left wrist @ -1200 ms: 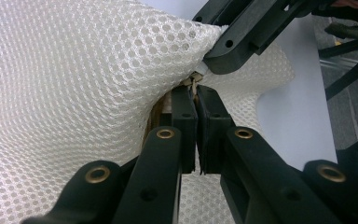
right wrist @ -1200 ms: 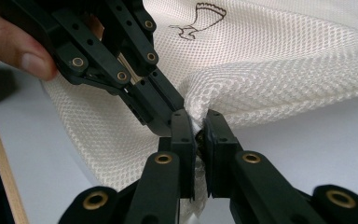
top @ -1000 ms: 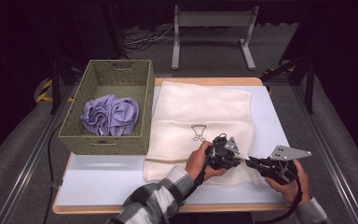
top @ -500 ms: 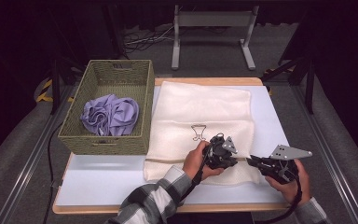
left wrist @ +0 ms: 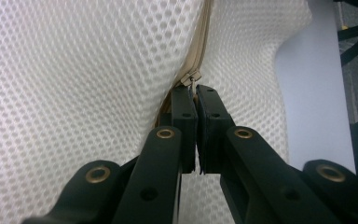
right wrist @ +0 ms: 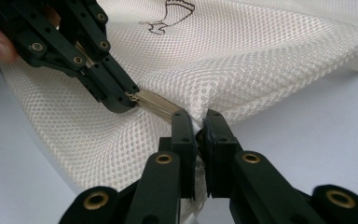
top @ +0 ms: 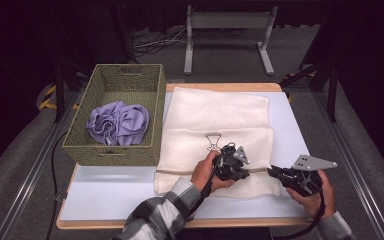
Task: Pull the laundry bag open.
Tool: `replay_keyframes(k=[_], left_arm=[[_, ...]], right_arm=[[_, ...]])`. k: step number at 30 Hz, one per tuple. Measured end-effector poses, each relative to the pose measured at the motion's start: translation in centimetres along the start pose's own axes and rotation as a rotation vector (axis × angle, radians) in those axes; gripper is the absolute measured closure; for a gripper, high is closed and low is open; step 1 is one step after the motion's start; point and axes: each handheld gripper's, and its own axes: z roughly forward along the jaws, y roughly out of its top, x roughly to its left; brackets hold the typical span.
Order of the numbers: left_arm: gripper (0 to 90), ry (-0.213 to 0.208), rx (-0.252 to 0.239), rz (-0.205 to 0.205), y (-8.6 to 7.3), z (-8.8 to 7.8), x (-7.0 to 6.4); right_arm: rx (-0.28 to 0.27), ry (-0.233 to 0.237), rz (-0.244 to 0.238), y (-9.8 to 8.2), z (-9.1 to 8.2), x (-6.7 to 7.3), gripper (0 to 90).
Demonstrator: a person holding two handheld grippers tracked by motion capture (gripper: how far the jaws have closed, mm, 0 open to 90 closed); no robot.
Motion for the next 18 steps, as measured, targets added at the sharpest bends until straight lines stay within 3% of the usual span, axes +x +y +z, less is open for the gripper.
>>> replay_keyframes(k=[11,18], left_arm=[[87.4,0.004,-0.003,-0.042,-2.2,-1.3,0.8],[87.4,0.016,0.010,-0.029,-2.5,-2.0,0.8]], right_arm=[[0.003,-0.024,0.016,-0.2,0.1,-0.3,84.5],[0.009,-0.032,0.019,-0.2,0.2,-0.4,84.5]])
